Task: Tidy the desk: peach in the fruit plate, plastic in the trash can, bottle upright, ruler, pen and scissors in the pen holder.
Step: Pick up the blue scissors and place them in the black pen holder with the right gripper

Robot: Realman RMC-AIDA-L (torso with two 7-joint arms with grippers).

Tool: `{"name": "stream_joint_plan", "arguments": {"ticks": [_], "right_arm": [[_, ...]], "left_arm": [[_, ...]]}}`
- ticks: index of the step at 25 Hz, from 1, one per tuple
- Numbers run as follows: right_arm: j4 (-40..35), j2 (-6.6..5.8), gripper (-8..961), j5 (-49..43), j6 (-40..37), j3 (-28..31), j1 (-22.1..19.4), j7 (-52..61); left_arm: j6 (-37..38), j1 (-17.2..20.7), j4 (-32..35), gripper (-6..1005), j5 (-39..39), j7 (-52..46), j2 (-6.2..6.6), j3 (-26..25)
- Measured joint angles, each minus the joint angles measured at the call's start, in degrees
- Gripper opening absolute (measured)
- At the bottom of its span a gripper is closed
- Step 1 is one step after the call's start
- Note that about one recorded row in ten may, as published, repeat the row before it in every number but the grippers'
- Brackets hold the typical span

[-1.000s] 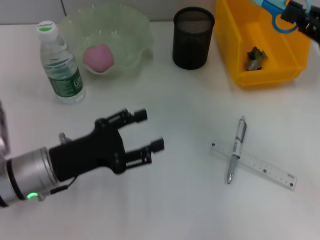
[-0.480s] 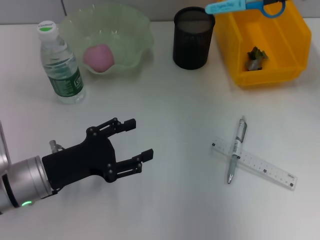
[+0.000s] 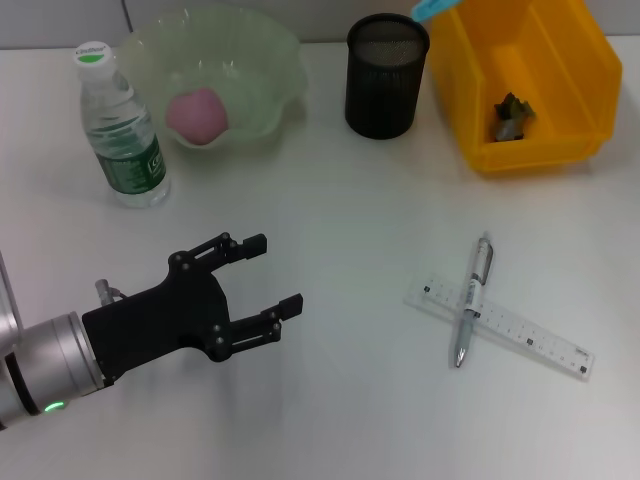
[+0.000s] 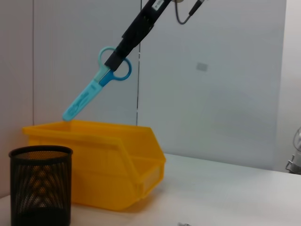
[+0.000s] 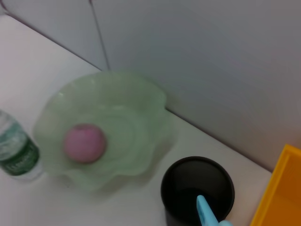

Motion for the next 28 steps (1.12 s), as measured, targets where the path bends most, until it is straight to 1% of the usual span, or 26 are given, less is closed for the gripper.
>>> {"name": "stream_joint_plan", "arguments": {"ticks": [1,2,4,5,6,7,9,10,11,14,15,16,17,18,27,28], "right_arm": [[0.0,0.0,89,0.0,0.0,0.0,0.0,0.0],[2.5,0.46,94,-1.2,2.2,-1.5,1.5,0.4],[3.8,0.62,103,-1.6,3.4,-2.1,2.1,0.4],[6.8,1.02,108,-2.4,5.8,-3.5,3.2,0.6],[6.8,1.02,112,-2.4,5.8,-3.5,3.2,0.6],[9.7,1.4,117,-3.2,8.5,-4.7,4.3,0.7],[10.9,1.58,126,-3.6,9.7,-5.1,4.6,0.7],[13.5,2.02,131,-4.5,12.2,-5.4,5.4,0.7],[13.5,2.02,135,-4.5,12.2,-5.4,5.4,0.7],[16.1,2.78,149,-5.5,15.2,-5.5,6.1,0.7],[16.9,3.22,154,-5.9,16.4,-5.6,6.2,0.7],[16.9,3.22,158,-5.9,16.4,-5.6,6.2,0.7],[16.9,3.69,163,-6.0,17.3,-5.6,6.1,0.7],[16.8,3.89,168,-6.0,17.6,-5.7,6.0,0.7],[16.4,4.45,209,-6.1,18.5,-5.7,5.3,1.3],[16.2,4.52,251,-6.1,18.7,-5.7,5.2,1.4]], "left_arm": [[0.0,0.0,0.0,802,0.0,0.0,0.0,0.0],[0.0,0.0,-0.1,802,0.0,0.1,-0.03,-0.3],[0.0,0.1,-0.2,802,0.0,0.1,-0.03,-0.3],[-0.1,0.2,-0.2,802,0.0,0.1,-0.03,-0.4],[-0.1,0.2,-0.2,802,0.0,0.1,-0.03,-0.4],[-0.1,0.3,-0.2,802,0.0,0.1,-0.06,-0.6],[-0.1,0.4,-0.3,802,0.0,0.1,-0.09,-0.8],[-0.1,0.5,-0.3,802,0.0,0.1,-0.11,-1.0],[-0.1,0.5,-0.4,802,0.0,0.1,-0.12,-1.1],[-0.1,0.7,-0.5,802,0.0,0.1,-0.19,-1.1],[-0.1,0.7,-0.5,802,0.0,0.1,-0.2,-1.1],[-0.1,0.8,-0.5,802,0.0,0.1,-0.2,-1.2],[-0.1,0.9,-0.5,802,0.0,0.1,-0.2,-1.2],[0.0,1.0,-0.5,802,-0.1,0.1,-0.2,-1.2],[0.4,1.5,-0.5,802,-0.1,-0.3,-0.14,-1.2],[0.5,1.6,-0.5,802,-0.1,-0.4,-0.12,-1.2]]}}
